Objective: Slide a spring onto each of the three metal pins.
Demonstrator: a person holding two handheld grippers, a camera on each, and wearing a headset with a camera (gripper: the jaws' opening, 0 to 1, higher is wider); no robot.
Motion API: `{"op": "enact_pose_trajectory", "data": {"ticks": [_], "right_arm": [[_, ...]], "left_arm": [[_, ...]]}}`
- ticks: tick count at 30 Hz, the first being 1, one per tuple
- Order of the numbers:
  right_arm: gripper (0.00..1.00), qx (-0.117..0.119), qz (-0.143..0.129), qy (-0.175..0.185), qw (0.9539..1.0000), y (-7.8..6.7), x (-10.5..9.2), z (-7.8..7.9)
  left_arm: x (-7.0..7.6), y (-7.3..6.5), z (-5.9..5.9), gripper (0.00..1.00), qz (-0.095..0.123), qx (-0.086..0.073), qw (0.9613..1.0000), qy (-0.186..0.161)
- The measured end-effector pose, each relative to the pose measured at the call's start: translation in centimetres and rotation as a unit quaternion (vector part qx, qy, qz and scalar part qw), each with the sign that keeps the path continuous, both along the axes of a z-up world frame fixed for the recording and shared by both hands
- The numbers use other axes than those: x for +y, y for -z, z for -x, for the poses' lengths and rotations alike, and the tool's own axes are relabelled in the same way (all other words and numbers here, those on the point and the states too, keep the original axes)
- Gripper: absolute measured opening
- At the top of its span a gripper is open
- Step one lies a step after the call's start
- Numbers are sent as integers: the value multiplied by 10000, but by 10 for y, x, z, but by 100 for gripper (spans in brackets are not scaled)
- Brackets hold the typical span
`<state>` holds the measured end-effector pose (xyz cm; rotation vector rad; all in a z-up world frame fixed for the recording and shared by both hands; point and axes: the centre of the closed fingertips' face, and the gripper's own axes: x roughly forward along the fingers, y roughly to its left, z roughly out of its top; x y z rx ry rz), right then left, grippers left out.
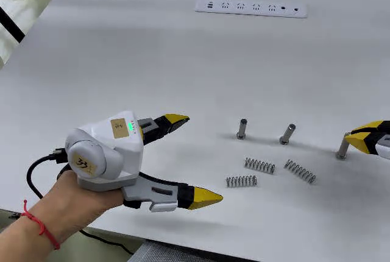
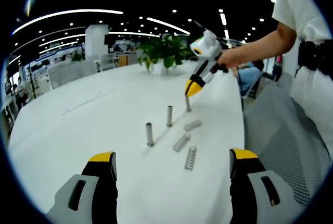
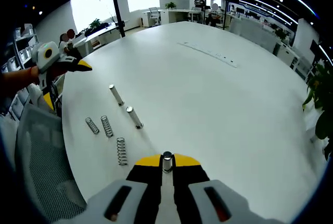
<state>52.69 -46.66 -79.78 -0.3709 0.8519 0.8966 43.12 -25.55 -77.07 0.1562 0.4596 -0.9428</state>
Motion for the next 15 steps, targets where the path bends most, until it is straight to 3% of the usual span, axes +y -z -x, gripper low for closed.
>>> {"op": "enact_pose_trajectory", "data": {"ticks": [15], "right_arm": [[9,-17,-24,39,10000,1,-6,4]], "left_arm": [[-3,-1,1,91,0,16,10000,5]]}}
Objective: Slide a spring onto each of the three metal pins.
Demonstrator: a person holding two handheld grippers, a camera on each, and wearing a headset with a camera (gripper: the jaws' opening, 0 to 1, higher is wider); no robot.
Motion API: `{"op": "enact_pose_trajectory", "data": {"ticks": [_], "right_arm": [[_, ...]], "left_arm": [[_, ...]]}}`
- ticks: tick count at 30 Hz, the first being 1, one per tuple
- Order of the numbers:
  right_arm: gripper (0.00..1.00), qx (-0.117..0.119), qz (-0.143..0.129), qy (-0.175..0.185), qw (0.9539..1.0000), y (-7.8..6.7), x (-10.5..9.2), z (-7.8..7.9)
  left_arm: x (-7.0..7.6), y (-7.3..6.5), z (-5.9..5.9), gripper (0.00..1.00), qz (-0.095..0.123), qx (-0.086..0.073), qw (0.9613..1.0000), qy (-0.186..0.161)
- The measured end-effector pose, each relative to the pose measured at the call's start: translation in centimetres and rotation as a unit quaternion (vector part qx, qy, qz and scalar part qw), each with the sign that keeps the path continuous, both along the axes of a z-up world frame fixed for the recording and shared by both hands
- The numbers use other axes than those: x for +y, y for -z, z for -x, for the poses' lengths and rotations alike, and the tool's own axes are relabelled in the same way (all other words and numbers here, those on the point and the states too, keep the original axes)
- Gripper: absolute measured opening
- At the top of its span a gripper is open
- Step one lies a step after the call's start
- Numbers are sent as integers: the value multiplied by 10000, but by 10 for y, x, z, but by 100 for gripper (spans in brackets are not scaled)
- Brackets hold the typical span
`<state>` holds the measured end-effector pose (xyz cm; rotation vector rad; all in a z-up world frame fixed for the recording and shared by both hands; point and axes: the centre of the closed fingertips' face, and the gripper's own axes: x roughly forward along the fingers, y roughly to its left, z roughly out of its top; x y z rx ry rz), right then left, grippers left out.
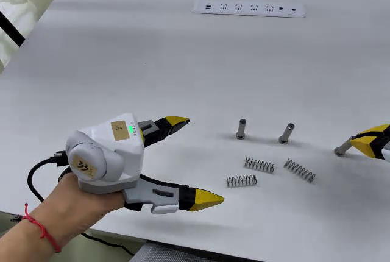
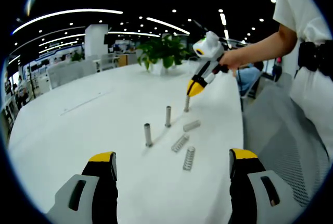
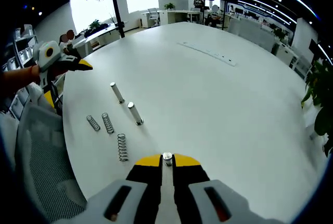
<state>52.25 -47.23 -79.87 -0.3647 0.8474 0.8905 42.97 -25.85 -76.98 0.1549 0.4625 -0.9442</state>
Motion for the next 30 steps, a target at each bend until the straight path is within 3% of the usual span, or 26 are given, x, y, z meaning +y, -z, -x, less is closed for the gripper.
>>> {"op": "enact_pose_trajectory", "data": {"ticks": [14,30], "right_arm": [[9,37,39,-56,10000,0,3,1],[8,-88,86,-108,9999,-2,6,-5]], "left_arm": [[-1,0,1,90,11,4,10000,-2],[-1,0,1,90,22,1,10000,12]]}}
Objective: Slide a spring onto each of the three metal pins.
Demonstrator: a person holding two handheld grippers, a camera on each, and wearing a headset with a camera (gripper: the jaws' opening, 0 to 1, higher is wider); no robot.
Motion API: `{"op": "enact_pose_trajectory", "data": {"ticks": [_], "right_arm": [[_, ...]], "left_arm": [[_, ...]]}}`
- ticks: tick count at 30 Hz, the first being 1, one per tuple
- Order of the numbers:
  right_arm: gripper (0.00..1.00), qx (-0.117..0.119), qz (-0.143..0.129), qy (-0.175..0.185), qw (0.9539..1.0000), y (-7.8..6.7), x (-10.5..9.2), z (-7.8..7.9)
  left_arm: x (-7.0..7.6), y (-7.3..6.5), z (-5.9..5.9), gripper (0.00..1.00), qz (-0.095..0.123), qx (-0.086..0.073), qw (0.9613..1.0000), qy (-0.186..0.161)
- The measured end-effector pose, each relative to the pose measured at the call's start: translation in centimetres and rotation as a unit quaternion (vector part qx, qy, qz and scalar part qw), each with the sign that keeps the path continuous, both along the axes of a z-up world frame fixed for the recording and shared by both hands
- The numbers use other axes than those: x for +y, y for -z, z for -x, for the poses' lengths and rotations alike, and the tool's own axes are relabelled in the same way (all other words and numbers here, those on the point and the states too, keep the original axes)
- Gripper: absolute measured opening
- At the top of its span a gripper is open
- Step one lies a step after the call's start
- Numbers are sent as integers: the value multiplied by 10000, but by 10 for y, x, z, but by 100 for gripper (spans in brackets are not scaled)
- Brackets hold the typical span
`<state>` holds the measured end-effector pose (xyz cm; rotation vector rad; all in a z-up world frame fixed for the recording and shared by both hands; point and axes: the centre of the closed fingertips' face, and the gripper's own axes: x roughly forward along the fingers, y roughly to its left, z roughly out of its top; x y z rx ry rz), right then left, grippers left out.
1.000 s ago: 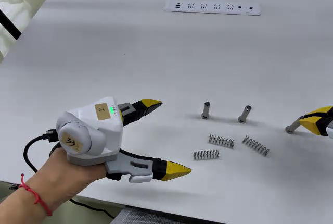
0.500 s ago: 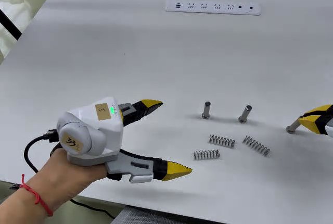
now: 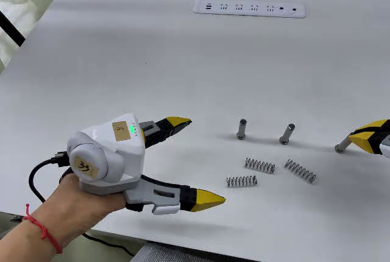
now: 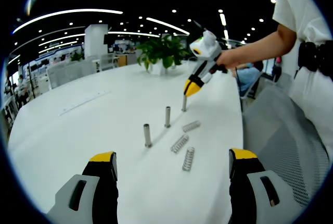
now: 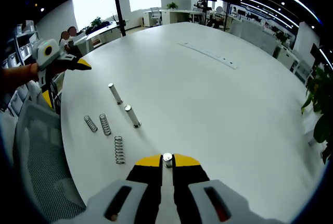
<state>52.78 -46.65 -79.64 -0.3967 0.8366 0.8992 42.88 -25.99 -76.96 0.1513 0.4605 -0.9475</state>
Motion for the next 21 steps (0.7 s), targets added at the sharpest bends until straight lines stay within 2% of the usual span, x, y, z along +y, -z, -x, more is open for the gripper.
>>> {"op": "enact_pose_trajectory", "data": {"ticks": [21], "right_arm": [[10,-33,-46,31,10000,0,6,-5]], "left_arm": [[-1,-1,-2,90,6,-4,10000,35]]}}
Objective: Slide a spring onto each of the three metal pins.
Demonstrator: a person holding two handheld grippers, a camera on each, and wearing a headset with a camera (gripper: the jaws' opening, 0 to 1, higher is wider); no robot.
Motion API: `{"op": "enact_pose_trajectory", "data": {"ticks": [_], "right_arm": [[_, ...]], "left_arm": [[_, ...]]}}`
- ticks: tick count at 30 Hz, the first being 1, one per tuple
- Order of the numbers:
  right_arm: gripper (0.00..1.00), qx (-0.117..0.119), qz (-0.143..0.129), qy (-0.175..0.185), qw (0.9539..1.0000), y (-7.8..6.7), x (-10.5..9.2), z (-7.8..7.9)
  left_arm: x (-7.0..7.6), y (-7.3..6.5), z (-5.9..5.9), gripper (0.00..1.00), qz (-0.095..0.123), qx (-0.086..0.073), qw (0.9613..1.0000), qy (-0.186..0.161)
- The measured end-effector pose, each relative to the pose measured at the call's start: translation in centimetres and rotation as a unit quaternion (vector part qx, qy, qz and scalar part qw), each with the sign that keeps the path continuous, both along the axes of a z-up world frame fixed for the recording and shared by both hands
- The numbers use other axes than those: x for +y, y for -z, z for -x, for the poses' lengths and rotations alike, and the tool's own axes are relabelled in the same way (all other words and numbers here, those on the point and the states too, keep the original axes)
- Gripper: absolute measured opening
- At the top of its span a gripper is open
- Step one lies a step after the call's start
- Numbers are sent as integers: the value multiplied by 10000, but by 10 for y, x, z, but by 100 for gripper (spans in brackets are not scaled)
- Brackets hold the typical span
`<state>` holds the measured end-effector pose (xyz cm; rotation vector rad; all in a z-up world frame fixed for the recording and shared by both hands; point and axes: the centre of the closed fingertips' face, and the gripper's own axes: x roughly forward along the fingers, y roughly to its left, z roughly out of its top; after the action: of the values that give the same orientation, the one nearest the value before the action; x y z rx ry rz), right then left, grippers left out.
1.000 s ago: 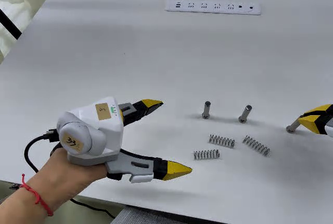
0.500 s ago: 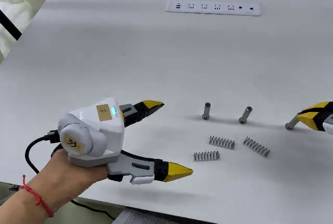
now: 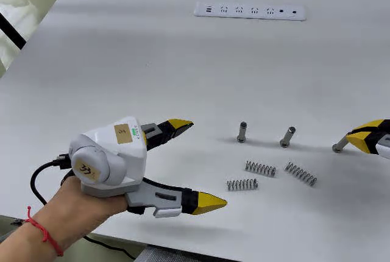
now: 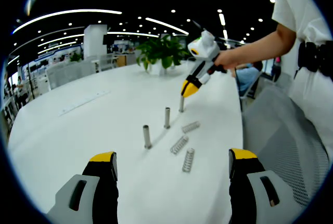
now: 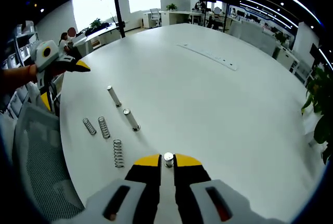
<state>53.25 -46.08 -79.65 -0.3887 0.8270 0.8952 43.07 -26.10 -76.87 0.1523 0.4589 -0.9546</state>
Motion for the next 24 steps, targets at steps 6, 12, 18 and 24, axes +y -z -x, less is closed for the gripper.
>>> {"op": "enact_pose_trajectory", "data": {"ticks": [6,12,18,24], "right_arm": [[12,0,-5,2,10000,0,0,0],[14,-16,-25,2,10000,-1,-1,0],[17,-76,-68,-6,9999,-5,-2,-1],[22,-114,-163,9,9998,-10,-5,-1]], "left_arm": [[0,0,0,89,3,-3,10000,4],[0,0,0,89,-19,-3,10000,2],[-1,-1,1,89,-34,-4,10000,9],[-2,-2,2,89,-67,-15,10000,17]]}}
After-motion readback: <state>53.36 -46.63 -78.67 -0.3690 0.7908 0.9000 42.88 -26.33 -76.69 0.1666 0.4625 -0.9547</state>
